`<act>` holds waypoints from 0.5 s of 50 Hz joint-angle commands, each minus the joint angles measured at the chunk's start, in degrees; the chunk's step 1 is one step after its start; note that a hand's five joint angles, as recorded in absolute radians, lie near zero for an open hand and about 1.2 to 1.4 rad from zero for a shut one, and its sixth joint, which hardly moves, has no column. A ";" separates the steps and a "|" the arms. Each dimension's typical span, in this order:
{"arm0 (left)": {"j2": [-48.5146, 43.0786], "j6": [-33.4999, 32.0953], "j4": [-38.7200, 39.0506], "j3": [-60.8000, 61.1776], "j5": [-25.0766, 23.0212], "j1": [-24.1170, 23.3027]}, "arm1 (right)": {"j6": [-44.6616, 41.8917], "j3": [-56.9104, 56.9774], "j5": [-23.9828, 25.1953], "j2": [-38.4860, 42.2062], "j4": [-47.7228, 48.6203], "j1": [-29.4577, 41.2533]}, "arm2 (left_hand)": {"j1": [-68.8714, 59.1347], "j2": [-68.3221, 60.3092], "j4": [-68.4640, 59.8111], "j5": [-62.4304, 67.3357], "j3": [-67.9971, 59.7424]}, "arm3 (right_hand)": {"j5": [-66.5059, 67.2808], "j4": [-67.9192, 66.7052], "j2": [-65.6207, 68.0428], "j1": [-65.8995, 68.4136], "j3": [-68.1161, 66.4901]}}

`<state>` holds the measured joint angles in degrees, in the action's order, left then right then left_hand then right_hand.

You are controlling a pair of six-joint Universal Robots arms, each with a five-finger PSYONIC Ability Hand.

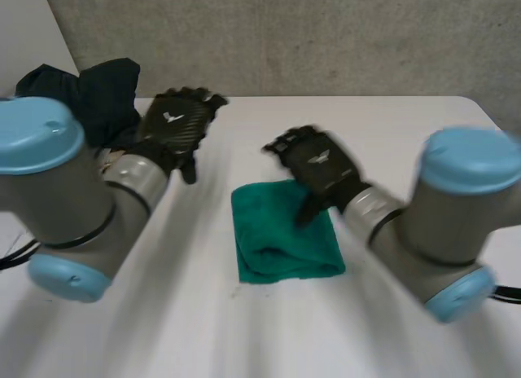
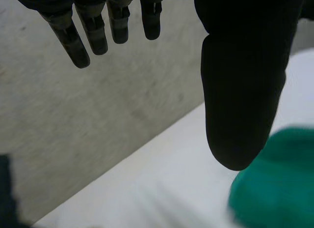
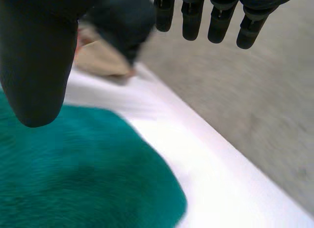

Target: Fold the laundry.

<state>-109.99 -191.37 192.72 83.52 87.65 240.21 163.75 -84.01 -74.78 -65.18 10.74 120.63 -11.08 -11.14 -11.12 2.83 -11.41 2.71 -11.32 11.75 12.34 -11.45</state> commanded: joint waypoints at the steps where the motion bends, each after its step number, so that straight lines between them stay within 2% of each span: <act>1: -9.09 8.02 -0.76 -10.39 0.06 -7.47 | 17.65 1.65 1.57 -2.42 -10.11 -8.30 | -0.65 -0.58 -0.61 -1.10 -0.31 | -2.71 1.32 -1.75 -2.34 1.45; 5: -15.41 9.78 -4.27 -14.61 1.03 -9.32 | 18.19 5.78 3.50 2.85 -16.10 -8.65 | -1.66 -1.60 -1.62 -0.09 -1.33 | -2.71 1.32 -1.75 -2.34 1.45; 9: -22.00 9.61 -11.82 -18.13 6.02 -9.94 | 18.19 10.60 5.87 8.83 -18.48 -8.65 | -1.16 -1.09 -1.12 -0.59 -0.82 | -2.71 1.32 -1.75 -2.34 1.45; 15: -25.53 9.34 -17.72 -17.52 11.40 -10.73 | 17.84 14.39 5.70 16.30 -18.83 -7.95 | -0.82 -0.76 -0.78 -0.93 -0.49 | -2.71 1.32 -1.75 -2.34 1.45; 19: -25.71 8.91 -17.99 -16.47 11.67 -10.55 | 13.98 15.63 3.25 18.77 -20.24 -7.07 | -0.82 -0.75 -0.78 -0.93 -0.48 | -2.47 1.07 -1.50 -2.09 1.21; 25: -25.98 2.85 -18.26 -16.20 11.32 -10.55 | 4.40 15.19 -3.43 17.46 -20.50 -6.72 | -0.31 -0.25 -0.27 -1.44 0.02 | -0.44 -0.95 0.52 -0.07 -0.82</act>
<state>-136.16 -183.02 174.27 66.53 99.45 229.57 177.03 -68.42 -71.88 -46.72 -9.40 113.51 -11.08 -11.14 -11.11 2.83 -11.41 2.71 -11.32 11.76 12.34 -11.45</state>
